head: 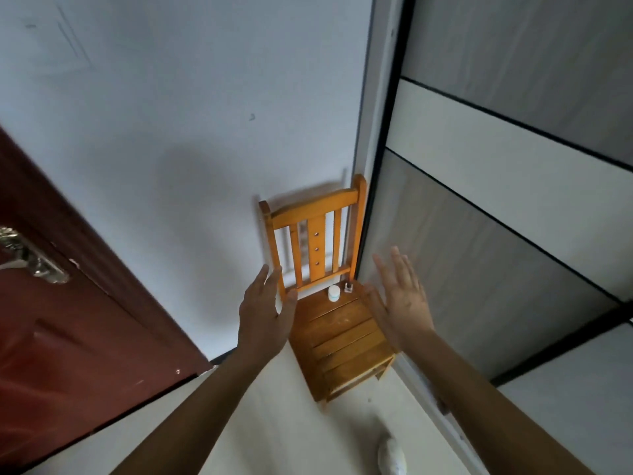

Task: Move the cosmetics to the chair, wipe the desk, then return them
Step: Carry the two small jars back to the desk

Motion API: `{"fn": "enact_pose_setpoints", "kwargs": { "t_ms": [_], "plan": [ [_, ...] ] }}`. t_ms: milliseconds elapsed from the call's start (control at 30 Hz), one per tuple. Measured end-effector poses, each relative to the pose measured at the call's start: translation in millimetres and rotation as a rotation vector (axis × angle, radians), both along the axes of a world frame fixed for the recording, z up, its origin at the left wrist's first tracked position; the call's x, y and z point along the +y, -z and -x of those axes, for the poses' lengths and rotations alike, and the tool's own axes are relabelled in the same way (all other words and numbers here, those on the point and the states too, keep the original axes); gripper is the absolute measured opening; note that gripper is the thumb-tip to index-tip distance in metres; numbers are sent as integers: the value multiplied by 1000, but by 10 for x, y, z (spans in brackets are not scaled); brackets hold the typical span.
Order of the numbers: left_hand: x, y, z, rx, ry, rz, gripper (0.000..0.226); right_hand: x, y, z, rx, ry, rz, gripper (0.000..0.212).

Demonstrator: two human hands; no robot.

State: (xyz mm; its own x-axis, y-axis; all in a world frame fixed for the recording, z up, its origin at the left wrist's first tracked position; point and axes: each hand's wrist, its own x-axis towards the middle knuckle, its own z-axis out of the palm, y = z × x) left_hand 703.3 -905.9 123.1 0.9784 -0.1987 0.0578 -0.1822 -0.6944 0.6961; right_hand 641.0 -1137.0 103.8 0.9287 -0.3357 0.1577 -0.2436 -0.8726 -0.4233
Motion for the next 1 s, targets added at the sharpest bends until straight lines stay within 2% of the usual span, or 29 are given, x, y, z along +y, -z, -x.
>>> {"fn": "enact_pose_setpoints", "kwargs": {
  "t_ms": [100, 267, 467, 600, 733, 867, 1000],
  "plan": [
    [-354, 141, -393, -19, -8, -30, 59, -370, 112, -424, 23, 8, -24, 58],
    [-911, 252, -1010, -20, -67, -66, 66, -1017, 225, -1283, 43, -78, -15, 59],
    [-1468, 437, -1557, 63, -158, -89, 54, -1648, 335, -2268, 78, -245, 47, 61],
    [-1670, 733, -1951, 139, -94, -144, 52, -1797, 586, -2724, 116, -265, 5, 60],
    [-1804, 1245, -2300, 216, -31, -164, 46, -1816, 1079, -3008, 169, -239, -48, 59],
    [-1923, 1983, -2436, 200, 48, -92, 36, -1808, 1822, -3124, 243, -198, -102, 57],
    [-2011, 2947, -2579, 263, 45, -165, 47, -1802, 2809, -3158, 314, -169, -161, 52]
  ]
}}
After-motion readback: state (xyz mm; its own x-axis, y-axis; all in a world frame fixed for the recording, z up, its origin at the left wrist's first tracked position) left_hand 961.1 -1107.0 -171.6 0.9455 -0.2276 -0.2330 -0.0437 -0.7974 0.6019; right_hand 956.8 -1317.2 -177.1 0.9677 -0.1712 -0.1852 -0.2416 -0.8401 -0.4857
